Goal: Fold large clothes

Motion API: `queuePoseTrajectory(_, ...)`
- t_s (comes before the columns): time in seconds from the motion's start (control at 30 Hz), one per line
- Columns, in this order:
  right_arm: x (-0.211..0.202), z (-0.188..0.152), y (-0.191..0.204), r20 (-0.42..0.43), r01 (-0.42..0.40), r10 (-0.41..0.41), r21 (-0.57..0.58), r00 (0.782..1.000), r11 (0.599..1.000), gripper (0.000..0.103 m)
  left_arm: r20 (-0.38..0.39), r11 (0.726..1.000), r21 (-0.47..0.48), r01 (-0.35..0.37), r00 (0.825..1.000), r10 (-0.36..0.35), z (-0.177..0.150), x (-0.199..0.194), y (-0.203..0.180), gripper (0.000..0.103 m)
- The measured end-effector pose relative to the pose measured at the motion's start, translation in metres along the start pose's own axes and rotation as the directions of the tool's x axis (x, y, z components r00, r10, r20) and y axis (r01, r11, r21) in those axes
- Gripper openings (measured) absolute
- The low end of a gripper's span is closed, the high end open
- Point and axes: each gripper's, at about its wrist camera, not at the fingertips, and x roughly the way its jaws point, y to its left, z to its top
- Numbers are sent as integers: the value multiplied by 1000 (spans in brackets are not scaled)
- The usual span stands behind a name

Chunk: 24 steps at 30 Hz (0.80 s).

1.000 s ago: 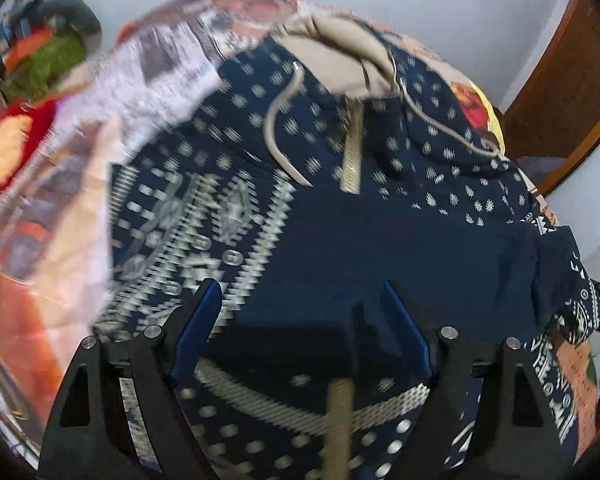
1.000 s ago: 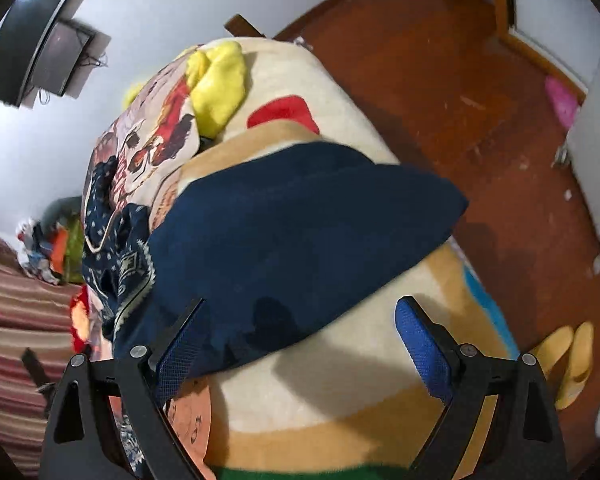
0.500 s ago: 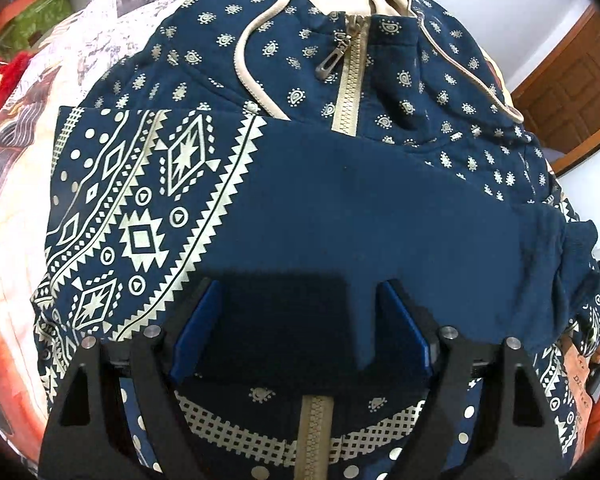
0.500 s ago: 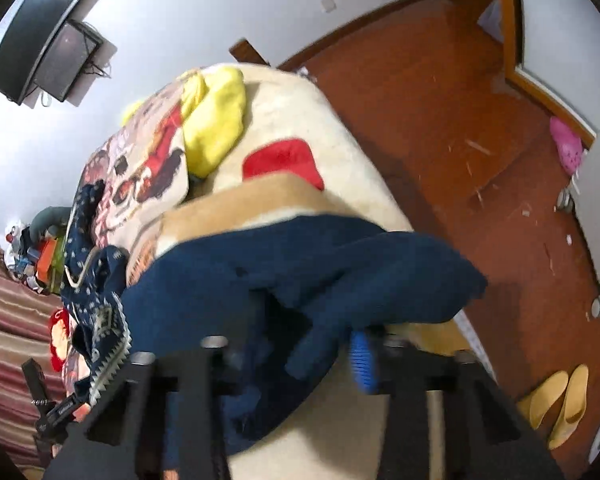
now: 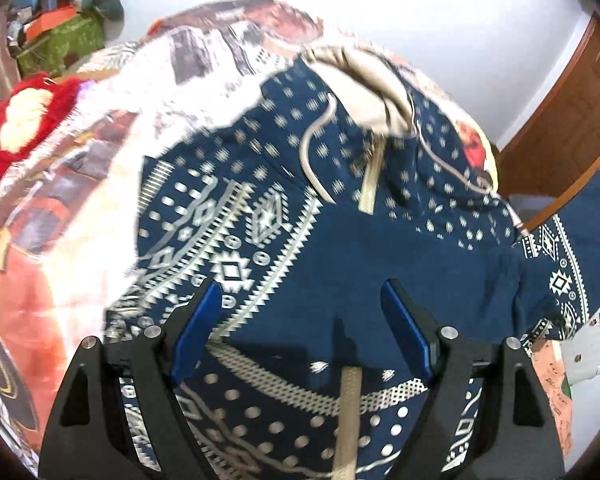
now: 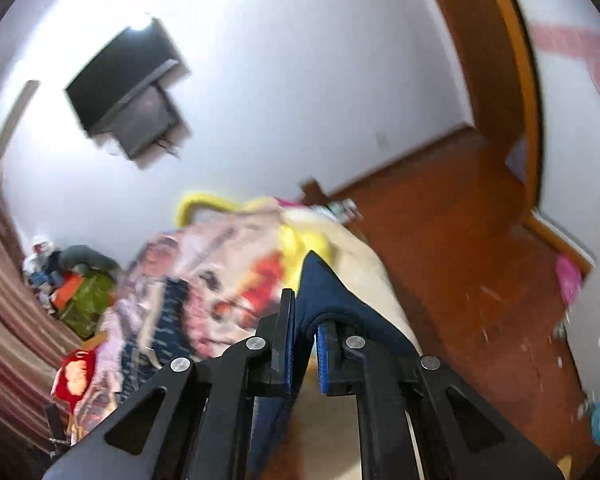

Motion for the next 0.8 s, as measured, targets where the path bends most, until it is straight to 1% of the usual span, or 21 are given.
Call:
queuePoseTrajectory(0.07,-12,11,35,36,-38,41,-60,999,997,7,22,1000,-4,1,1000,-1,-4,-14,7,82)
queuePoseTrajectory(0.13,-19,15,63,56,-71,77,-98,995,993,7,42,1000,-3,0,999,1,-4,-23,13,82)
queuePoseTrajectory(0.17,-23,16,85,64,-95,104,-126,992,987,7,56,1000,0,-2,998,2,-6,-32,20,82)
queuePoseTrajectory(0.2,-25,17,100,66,-115,126,-142,990,983,7,65,1000,1,-5,998,4,-8,-33,22,82)
queuePoseTrajectory(0.3,-27,12,152,57,-187,201,-188,978,964,7,98,1000,4,-16,995,15,-14,-45,34,82)
queuePoseTrajectory(0.43,-18,-5,224,9,-271,283,-260,959,927,7,125,999,11,-33,992,32,-26,-62,53,82)
queuePoseTrajectory(0.47,-10,-15,248,-17,-295,302,-280,953,914,7,132,999,17,-43,990,40,-30,-66,57,82)
queuePoseTrajectory(0.5,-5,-23,263,-35,-308,311,-293,950,905,7,137,998,22,-51,989,48,-33,-69,61,82)
queuePoseTrajectory(0.57,15,-49,300,-88,-324,313,-331,946,886,7,147,996,39,-80,986,73,-40,-74,68,82)
queuePoseTrajectory(0.63,35,-76,323,-151,-341,307,-347,940,874,7,152,992,58,-109,983,100,-49,-78,77,82)
queuePoseTrajectory(0.67,47,-95,332,-197,-354,301,-351,933,867,7,149,991,65,-118,983,107,-53,-79,81,82)
queuePoseTrajectory(0.73,78,-141,350,-307,-369,262,-372,915,852,7,137,990,71,-125,984,115,-59,-80,89,82)
queuePoseTrajectory(0.8,105,-179,357,-388,-365,207,-395,898,843,7,124,989,65,-133,985,124,-66,-79,99,82)
